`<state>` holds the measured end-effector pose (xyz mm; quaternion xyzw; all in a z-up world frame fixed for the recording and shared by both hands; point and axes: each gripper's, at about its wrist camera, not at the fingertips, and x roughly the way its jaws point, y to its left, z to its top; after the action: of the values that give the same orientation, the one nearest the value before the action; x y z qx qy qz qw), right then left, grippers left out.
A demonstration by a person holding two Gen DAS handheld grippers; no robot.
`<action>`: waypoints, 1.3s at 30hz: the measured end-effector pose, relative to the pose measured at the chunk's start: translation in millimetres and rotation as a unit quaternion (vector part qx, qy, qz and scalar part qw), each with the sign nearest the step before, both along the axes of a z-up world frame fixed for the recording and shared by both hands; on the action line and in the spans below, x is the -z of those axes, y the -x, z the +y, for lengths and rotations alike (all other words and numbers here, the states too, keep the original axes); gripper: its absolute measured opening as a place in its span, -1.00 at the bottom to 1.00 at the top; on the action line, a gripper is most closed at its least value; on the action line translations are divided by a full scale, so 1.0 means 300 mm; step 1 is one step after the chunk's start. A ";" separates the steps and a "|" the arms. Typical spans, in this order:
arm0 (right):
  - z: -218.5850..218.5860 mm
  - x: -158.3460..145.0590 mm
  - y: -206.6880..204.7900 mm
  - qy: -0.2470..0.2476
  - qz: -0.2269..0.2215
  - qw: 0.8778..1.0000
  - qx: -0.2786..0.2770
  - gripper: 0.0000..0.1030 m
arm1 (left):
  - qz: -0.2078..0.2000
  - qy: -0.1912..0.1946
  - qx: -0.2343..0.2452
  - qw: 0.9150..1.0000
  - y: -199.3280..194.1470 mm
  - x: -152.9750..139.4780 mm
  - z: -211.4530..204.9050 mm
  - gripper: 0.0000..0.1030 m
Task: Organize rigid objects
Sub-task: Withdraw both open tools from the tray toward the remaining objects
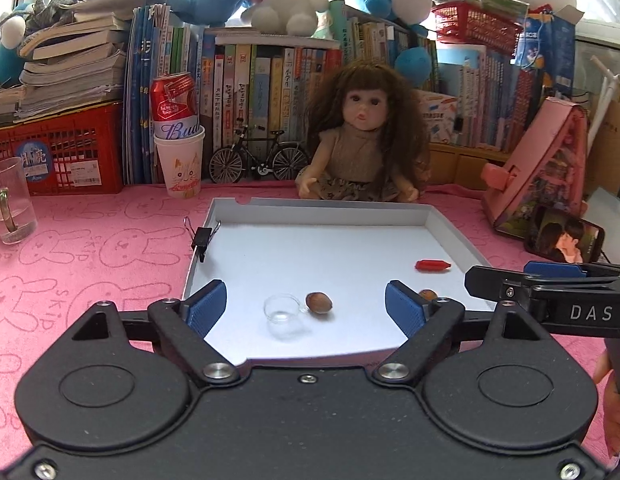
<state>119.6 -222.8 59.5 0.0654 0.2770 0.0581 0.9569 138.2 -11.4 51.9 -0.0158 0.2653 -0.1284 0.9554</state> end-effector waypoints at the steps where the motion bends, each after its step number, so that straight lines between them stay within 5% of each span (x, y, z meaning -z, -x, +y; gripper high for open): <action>1: 0.002 -0.001 0.015 0.001 -0.005 1.000 -0.004 0.87 | -0.001 0.002 0.002 1.000 0.016 -0.002 0.006 0.68; 18: -0.016 0.092 0.274 0.032 -0.042 0.998 -0.032 1.00 | -0.016 0.018 0.030 0.999 0.268 0.055 0.079 0.72; 34: 0.035 0.154 0.443 0.091 -0.054 0.993 -0.057 1.00 | -0.026 -0.025 0.049 0.998 0.436 0.146 0.089 0.72; 39: 0.015 0.164 0.503 0.077 -0.075 0.993 -0.048 0.99 | -0.015 -0.022 0.053 0.998 0.475 0.172 0.126 0.42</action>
<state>-31.3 -218.3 10.5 -0.0262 0.2108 0.0870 0.9733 -4.4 26.4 0.2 0.0217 0.2539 -0.1734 0.9513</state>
